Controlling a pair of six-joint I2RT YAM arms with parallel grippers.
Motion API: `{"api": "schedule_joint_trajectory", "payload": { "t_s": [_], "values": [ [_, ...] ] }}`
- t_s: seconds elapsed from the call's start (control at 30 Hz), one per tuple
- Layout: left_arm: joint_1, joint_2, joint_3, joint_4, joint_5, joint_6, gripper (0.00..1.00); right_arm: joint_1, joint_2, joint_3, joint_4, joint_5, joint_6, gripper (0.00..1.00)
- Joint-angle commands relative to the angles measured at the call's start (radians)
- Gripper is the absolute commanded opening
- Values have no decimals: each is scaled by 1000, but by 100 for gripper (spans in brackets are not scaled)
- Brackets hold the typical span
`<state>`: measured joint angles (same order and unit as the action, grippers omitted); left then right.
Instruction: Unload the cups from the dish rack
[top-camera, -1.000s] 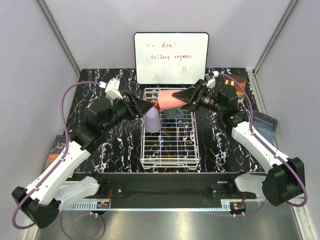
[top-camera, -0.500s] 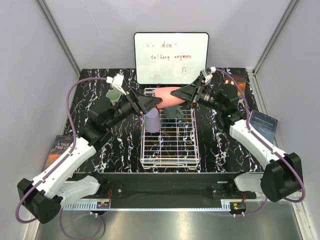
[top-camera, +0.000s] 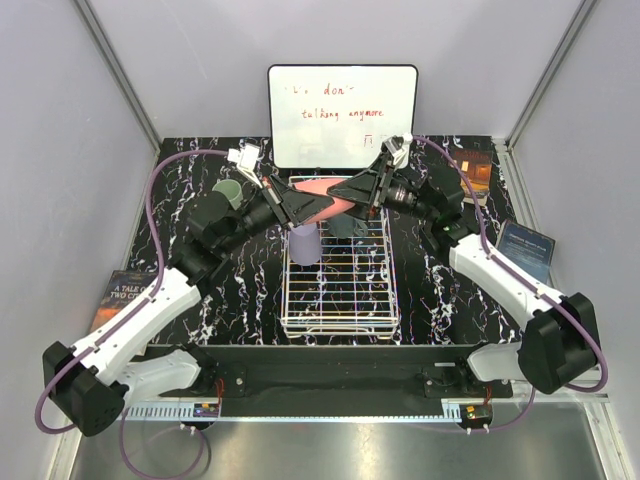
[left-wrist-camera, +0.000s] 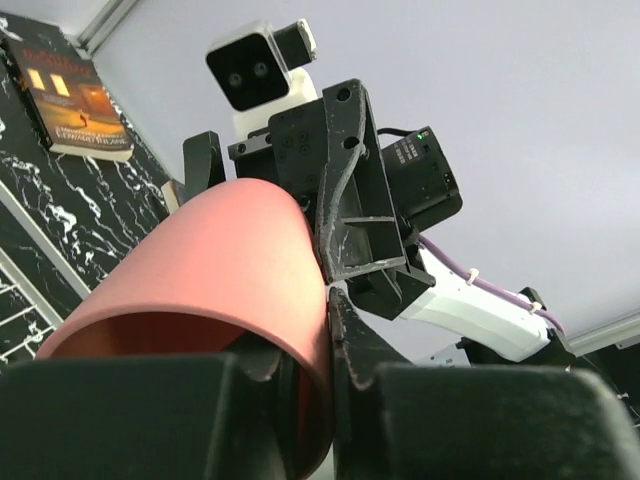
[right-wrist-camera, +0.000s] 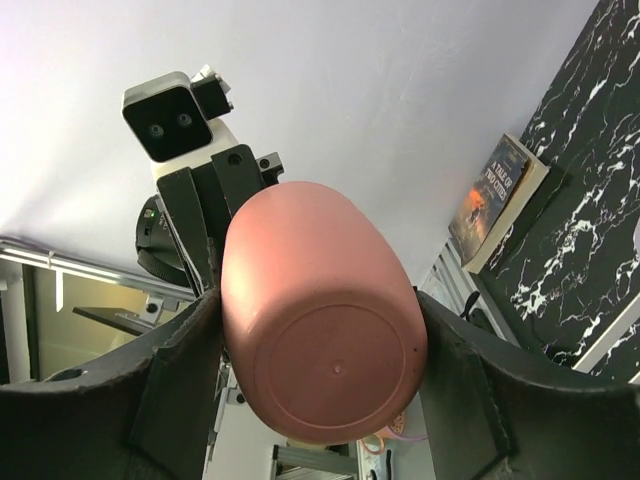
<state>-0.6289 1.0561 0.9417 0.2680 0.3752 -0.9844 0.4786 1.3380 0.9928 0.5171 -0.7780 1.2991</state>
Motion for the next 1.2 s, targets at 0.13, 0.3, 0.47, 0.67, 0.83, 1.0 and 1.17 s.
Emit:
{"api": "schedule_joint_trajectory", "payload": {
  "t_s": [0.13, 0.3, 0.47, 0.67, 0.83, 1.0, 1.17],
  "values": [
    [1, 1, 92, -258, -74, 166, 0, 14, -86, 108, -285, 99, -231, 71],
    [6, -13, 218, -548, -276, 315, 0, 14, -186, 227, -719, 453, -498, 100],
    [32, 1, 311, -700, -459, 426, 0, 12, -195, 348, -971, 631, -635, 100],
    [127, 262, 595, -1022, -691, 477, 0, 12, -120, 426, -1202, 772, -672, 96],
    [227, 490, 848, -1250, -805, 512, 0, 12, -109, 429, -1290, 888, -696, 94],
    [343, 651, 962, -1288, -783, 529, 0, 12, -68, 460, -1394, 953, -741, 94],
    [400, 788, 1029, -1283, -786, 541, 0, 12, -76, 432, -1401, 965, -758, 94]
  ]
}}
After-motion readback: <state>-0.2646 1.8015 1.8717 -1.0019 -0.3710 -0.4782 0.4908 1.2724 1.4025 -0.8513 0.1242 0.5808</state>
